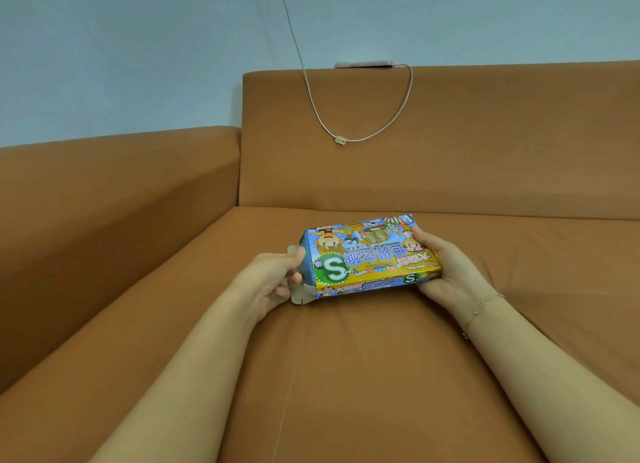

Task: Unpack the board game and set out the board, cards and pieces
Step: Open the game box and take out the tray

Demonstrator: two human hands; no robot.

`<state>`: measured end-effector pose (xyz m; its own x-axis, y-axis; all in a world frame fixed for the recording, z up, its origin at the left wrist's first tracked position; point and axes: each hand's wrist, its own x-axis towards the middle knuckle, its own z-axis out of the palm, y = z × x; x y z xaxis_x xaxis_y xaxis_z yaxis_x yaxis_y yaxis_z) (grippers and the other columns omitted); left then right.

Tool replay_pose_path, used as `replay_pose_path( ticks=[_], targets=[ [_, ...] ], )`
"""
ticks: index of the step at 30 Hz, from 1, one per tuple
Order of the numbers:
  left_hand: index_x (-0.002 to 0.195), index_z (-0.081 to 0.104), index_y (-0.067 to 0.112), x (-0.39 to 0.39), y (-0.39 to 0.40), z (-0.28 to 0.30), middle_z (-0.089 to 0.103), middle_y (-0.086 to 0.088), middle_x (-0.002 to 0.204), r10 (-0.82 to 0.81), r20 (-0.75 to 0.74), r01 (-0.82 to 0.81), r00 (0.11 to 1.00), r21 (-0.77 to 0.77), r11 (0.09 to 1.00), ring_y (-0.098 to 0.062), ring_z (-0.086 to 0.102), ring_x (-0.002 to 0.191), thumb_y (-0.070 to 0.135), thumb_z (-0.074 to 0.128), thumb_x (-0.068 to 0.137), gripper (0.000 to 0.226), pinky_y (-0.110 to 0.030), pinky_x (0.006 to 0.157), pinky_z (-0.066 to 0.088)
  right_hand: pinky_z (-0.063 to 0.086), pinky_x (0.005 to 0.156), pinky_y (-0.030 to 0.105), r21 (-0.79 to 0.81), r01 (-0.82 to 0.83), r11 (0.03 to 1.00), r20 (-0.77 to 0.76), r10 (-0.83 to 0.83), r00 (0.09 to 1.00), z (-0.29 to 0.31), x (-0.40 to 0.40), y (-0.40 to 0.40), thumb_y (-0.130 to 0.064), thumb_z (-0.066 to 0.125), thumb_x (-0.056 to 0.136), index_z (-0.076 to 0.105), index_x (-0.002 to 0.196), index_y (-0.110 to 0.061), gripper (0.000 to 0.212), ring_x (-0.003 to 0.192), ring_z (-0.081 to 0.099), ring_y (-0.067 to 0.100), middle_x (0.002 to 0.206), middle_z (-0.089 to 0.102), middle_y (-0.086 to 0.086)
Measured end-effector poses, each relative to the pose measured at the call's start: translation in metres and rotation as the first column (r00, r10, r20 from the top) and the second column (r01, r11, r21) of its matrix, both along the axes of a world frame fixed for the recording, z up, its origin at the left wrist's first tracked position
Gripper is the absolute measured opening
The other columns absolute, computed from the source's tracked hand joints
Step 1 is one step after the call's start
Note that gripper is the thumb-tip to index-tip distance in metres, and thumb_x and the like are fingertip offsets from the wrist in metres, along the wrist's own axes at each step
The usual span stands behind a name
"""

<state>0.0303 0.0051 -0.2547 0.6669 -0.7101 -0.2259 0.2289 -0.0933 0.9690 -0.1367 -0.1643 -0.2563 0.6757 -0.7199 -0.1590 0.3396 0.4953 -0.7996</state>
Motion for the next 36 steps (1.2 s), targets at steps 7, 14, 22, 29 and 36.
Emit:
replay_pose_path(
  ticks=[7,14,22,29,36],
  targets=[
    [0.088,0.057,0.013,0.016,-0.001,-0.002,0.045,-0.001,0.066,0.177,0.164,-0.188,0.97,0.054,0.981,-0.006,0.026,0.039,0.03,0.039,0.101,0.028,-0.015,0.033,0.017,0.058,0.058,0.049,0.064,0.08,0.995,0.02,-0.082,0.996,-0.002,-0.007,-0.01,-0.017,0.058,0.091,0.061,0.104,-0.001,0.021,0.072,0.073,0.03,0.088,0.073,0.019],
    [0.081,0.06,0.02,0.006,0.006,0.002,0.044,0.011,0.045,0.054,0.258,-0.077,0.965,0.082,0.994,-0.003,0.024,0.029,0.054,0.053,0.089,0.036,-0.021,0.041,0.019,0.058,0.072,0.049,0.047,0.053,0.998,0.011,-0.053,0.999,-0.004,-0.005,-0.01,-0.019,0.058,0.091,0.061,0.106,-0.002,0.023,0.078,0.072,0.03,0.105,0.069,0.019],
    [0.09,0.064,0.012,0.007,0.009,0.007,0.066,-0.002,0.071,0.141,0.161,-0.152,0.977,0.057,0.987,-0.002,0.034,0.026,0.025,0.071,0.083,0.016,-0.014,0.029,0.018,0.058,0.063,0.049,0.08,0.067,0.994,0.007,-0.068,0.998,-0.001,-0.007,-0.013,-0.018,0.058,0.091,0.06,0.106,-0.001,0.023,0.073,0.072,0.031,0.102,0.069,0.02],
    [0.091,0.067,0.013,0.024,0.021,0.011,0.071,-0.002,0.077,0.17,0.147,-0.186,0.974,0.096,0.978,-0.002,0.033,0.03,0.025,0.073,0.082,0.017,-0.013,0.03,0.018,0.058,0.058,0.049,0.082,0.111,0.99,-0.002,-0.111,0.994,0.002,-0.015,-0.021,-0.02,0.06,0.089,0.059,0.113,-0.002,0.029,0.073,0.073,0.028,0.106,0.069,0.017],
    [0.093,0.067,0.018,0.026,0.018,0.009,0.068,0.002,0.079,0.156,0.216,-0.184,0.964,0.118,0.976,-0.009,0.045,0.054,0.046,0.067,0.082,0.029,-0.022,0.047,0.028,0.057,0.058,0.05,0.067,0.114,0.991,-0.006,-0.114,0.993,0.001,-0.015,-0.018,-0.018,0.06,0.09,0.058,0.114,-0.002,0.029,0.071,0.073,0.028,0.108,0.068,0.017]
  ],
)
